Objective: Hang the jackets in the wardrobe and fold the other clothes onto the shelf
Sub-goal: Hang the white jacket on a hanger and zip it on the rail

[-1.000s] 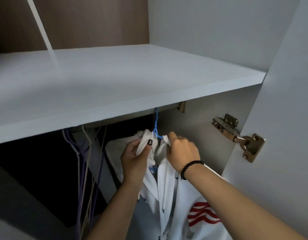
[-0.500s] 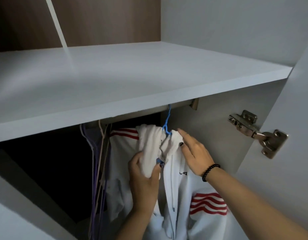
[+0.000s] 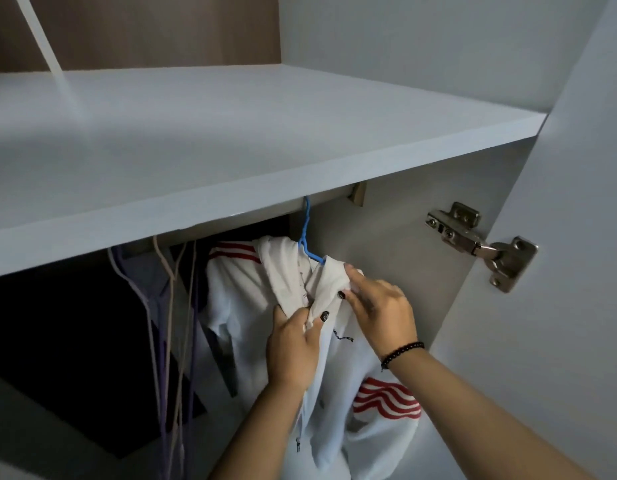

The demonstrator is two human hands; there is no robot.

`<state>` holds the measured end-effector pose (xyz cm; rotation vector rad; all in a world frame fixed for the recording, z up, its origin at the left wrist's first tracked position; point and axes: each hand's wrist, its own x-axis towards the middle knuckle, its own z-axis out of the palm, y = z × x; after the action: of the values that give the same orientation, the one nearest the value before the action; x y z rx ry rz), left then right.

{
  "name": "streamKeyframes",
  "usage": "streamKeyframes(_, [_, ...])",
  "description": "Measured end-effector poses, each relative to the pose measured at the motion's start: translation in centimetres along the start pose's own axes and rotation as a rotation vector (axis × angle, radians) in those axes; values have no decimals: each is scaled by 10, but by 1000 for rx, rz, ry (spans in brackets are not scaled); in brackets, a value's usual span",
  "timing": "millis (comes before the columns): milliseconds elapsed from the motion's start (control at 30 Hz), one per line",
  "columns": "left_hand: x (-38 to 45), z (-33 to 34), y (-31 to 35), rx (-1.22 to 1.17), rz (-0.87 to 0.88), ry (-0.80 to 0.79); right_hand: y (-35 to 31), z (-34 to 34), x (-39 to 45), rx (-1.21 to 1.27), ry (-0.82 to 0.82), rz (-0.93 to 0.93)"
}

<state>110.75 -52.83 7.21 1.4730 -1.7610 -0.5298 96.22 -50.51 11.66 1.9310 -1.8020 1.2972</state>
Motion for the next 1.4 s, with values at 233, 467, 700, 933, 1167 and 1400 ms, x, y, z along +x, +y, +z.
streamKeyframes(233, [-47, 3, -44, -106, -121, 2, -1, 27, -50, -318, 14, -249])
streamKeyframes(467, [-62, -10, -68, -25, -162, -39, 5, 28, -96, -504, -309, -222])
streamKeyframes(700, [-80, -23, -55, -184, -90, -13, -25, 13, -137, -7, -238, 83])
streamKeyframes(933, [-75, -45, -18, -363, -33, -117, -73, 21, -172, 285, -384, 401])
streamKeyframes(1167, [-59, -65, 8, -389, 145, -340, -84, 43, -160, 371, -277, 656])
streamKeyframes(1400, [-69, -76, -8, -728, -17, -484, -59, 24, -165, 336, -375, 566])
